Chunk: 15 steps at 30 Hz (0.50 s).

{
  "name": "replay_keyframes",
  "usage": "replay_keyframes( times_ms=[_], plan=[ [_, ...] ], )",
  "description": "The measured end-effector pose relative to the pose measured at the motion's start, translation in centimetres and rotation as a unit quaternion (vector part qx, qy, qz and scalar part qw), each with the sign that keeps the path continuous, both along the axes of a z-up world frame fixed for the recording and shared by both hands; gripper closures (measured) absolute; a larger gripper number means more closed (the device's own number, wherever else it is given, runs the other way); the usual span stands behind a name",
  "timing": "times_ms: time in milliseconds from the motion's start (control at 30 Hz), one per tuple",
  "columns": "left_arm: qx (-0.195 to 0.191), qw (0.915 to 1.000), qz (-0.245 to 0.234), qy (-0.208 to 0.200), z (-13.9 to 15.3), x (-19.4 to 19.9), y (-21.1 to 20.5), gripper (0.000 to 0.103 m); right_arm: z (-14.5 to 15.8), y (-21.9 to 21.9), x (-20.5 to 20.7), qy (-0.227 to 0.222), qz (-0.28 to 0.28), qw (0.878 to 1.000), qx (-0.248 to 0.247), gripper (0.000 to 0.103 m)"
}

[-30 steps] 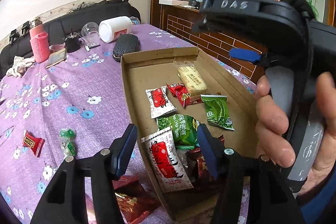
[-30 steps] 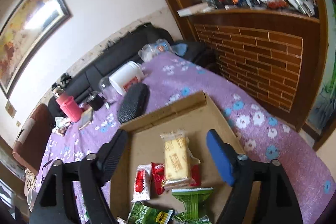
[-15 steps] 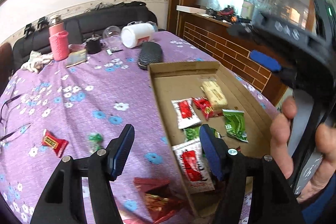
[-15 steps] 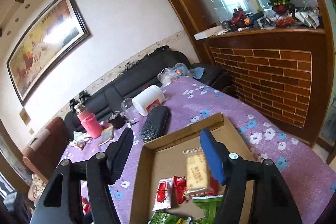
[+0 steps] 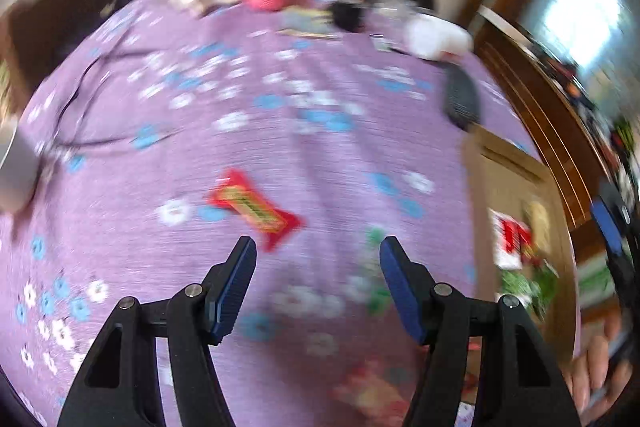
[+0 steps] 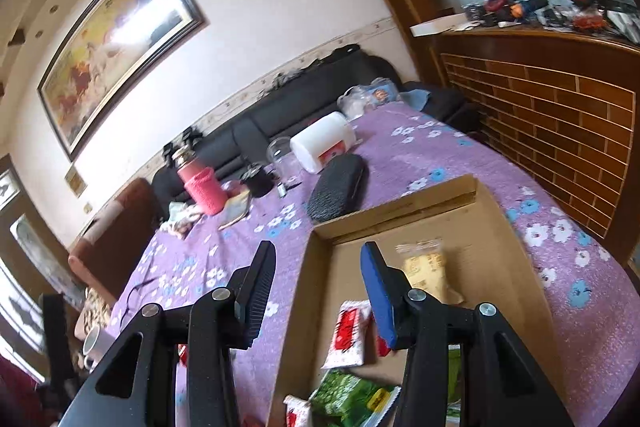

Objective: Organize snacks
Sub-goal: 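Grasp the red candy packet with the left gripper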

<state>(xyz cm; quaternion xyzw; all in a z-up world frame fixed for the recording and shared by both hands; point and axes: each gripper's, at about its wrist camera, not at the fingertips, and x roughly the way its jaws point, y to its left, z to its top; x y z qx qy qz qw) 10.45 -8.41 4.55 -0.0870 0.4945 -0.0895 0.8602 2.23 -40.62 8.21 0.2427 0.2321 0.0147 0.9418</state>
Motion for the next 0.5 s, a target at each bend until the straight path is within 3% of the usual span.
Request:
replay_keyframes(
  times_ms=[100,167,300,500],
  plan=[
    [0.004,0.9989,0.044,0.016,-1.0,1.5,2.4,0.041,-0.1,0.9,0.2,0.003,0.034,0.999,0.012,0.055],
    [0.004,0.9983,0.053,0.023,-1.6,2.3,2.8,0.048,-0.2,1.9,0.5,0.006,0.055,0.998,0.011,0.055],
    [0.01,0.9984,0.043,0.036,-3.1,3.2,1.9,0.061,-0.4,4.5,0.8,0.014,0.087,0.996,-0.018,0.055],
    [0.003,0.9996,0.025,0.015,-3.6,4.1,0.9,0.061,-1.1,8.0,1.0,0.023,0.131,0.99,-0.049,0.055]
  ],
)
